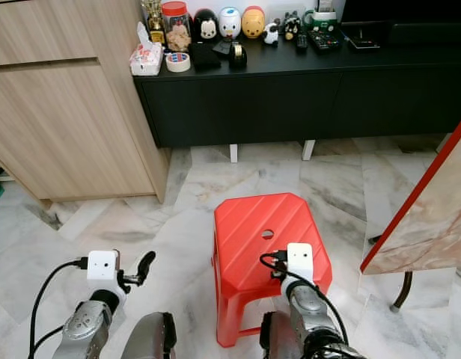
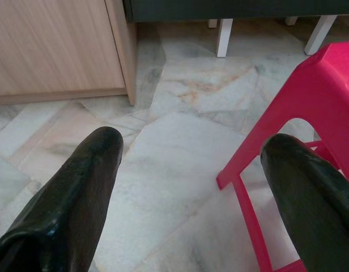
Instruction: Hang keys on a hook
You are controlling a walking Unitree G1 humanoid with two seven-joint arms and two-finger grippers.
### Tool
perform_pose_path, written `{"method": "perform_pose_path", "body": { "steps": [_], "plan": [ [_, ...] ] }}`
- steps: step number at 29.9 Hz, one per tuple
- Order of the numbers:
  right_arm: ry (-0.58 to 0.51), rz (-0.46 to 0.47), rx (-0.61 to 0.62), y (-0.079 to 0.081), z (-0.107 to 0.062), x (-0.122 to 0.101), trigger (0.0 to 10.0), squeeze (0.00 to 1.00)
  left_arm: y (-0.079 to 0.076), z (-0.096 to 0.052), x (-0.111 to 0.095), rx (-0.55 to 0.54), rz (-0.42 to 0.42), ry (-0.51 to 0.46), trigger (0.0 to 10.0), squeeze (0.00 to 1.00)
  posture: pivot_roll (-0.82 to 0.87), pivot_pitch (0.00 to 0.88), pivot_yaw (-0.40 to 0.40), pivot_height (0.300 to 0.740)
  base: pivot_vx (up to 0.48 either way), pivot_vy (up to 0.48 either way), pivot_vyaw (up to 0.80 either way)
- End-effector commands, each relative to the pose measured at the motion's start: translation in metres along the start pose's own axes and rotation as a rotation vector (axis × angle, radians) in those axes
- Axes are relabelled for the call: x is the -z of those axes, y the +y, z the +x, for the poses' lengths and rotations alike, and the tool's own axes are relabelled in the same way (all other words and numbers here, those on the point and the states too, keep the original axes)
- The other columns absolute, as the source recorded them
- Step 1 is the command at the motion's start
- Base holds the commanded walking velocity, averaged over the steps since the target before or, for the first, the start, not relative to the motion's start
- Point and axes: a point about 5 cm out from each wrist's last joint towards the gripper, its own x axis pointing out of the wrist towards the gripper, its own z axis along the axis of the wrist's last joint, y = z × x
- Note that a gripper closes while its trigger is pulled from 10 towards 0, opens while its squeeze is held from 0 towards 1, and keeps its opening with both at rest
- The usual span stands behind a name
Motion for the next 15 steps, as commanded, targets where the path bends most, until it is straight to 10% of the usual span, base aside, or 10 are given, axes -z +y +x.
{"method": "perform_pose_path", "body": {
  "steps": [1, 15],
  "plan": [
    [0.031, -0.008, -0.004, 0.0018, -0.001, 0.0065, 0.0, 0.0, 0.0034, -0.0011, 0.004, -0.004, 0.015, 0.029, 10.0, 0.0, 0.08, 0.089, 0.02, 0.597, 0.0, 0.0, 0.0],
    [0.006, -0.002, 0.001, 0.0018, -0.0004, 0.0024, 0.0, 0.0, 0.0039, -0.0006, 0.0048, -0.004, 0.019, 0.034, 10.0, 0.0, 0.08, 0.074, 0.022, 0.597, 0.0, 0.0, 0.0]
  ]
}}
